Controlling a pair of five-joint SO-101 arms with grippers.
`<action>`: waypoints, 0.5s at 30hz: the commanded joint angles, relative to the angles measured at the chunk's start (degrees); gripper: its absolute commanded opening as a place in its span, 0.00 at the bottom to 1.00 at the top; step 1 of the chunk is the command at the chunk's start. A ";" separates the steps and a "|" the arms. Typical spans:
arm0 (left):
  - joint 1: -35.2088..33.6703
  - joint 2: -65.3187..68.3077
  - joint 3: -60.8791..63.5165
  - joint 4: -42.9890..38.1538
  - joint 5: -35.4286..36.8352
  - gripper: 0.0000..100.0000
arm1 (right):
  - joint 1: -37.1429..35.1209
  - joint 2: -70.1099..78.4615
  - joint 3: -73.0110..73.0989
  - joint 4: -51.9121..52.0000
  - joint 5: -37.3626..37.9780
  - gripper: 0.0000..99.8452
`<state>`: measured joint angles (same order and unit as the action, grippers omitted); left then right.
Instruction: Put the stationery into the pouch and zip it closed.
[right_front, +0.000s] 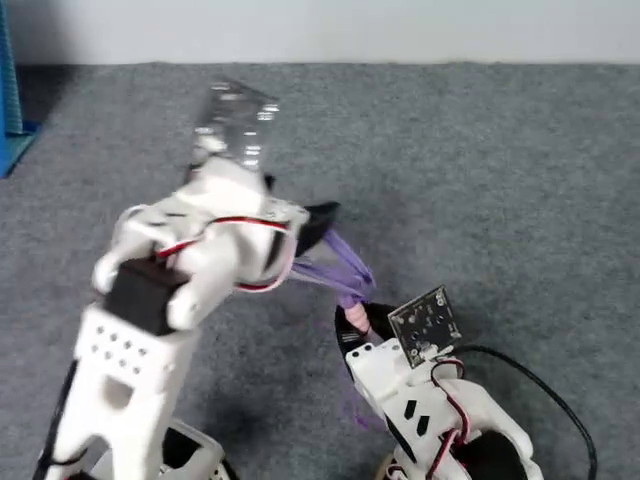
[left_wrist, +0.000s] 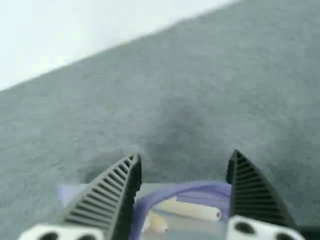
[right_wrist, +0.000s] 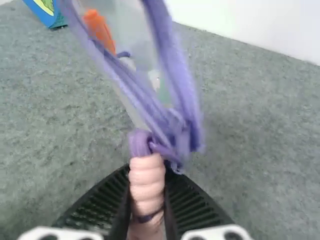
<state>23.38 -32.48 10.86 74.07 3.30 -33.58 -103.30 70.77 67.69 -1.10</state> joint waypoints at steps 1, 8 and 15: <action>5.89 6.33 -0.84 -1.14 -0.97 0.27 | -0.22 -0.13 -4.04 0.04 0.62 0.01; 9.76 8.62 -5.32 -1.32 -0.53 0.27 | -0.22 -0.13 -4.04 -0.40 0.62 0.01; 9.41 13.63 -5.67 -9.58 3.08 0.27 | -0.22 -0.13 -7.91 0.04 -0.44 0.01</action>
<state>30.51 -22.73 6.11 68.35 4.00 -33.49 -102.59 70.07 68.13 -1.10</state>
